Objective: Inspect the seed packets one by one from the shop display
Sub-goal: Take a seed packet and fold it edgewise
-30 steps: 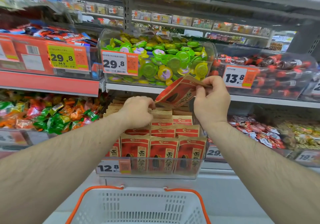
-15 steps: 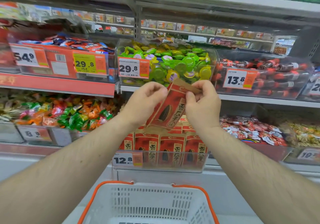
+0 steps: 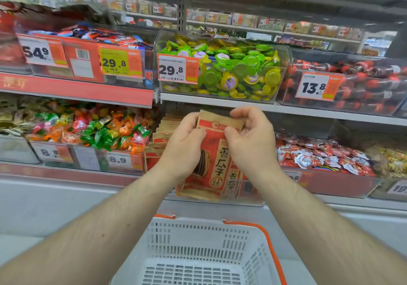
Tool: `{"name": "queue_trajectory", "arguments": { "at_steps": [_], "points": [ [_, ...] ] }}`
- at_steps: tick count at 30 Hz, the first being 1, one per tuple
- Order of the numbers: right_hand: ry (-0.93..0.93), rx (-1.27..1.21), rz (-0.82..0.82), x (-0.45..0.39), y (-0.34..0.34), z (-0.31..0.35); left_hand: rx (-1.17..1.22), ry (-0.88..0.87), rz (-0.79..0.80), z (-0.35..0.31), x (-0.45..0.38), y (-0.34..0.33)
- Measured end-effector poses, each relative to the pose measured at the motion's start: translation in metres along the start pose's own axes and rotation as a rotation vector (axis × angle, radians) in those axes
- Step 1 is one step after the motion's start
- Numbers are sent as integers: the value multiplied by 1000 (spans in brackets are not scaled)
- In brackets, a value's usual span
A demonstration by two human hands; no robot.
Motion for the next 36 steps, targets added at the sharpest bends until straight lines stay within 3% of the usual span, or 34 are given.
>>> {"name": "queue_trajectory", "arguments": {
  "at_steps": [5,10,15,21,31,36],
  "points": [
    [-194,-30,178,31,-24,-40,13,170,-96,59,23,19],
    [-457,-158,242,66,-36,-82,219,325,-145,98,45,22],
    [-520,-137,285,89,-47,-100,322,462,-171,124,58,25],
    [-657,-399,315,98,-48,-96,406,477,-139,124,64,25],
    [-644,-410,319,103,-44,-96,417,465,-121,123,70,23],
    [-554,-246,423,102,-45,-100,411,451,-136,118,66,26]
  ]
}}
Point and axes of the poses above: each hand's wrist, its own x-axis away from the middle knuckle, its own y-axis out of the back of the hand, z = x × y, the point moved 8 cm from there along -x, towards the middle knuckle, and after that the axes turned 9 degrees about x, right-handed, at the moved point
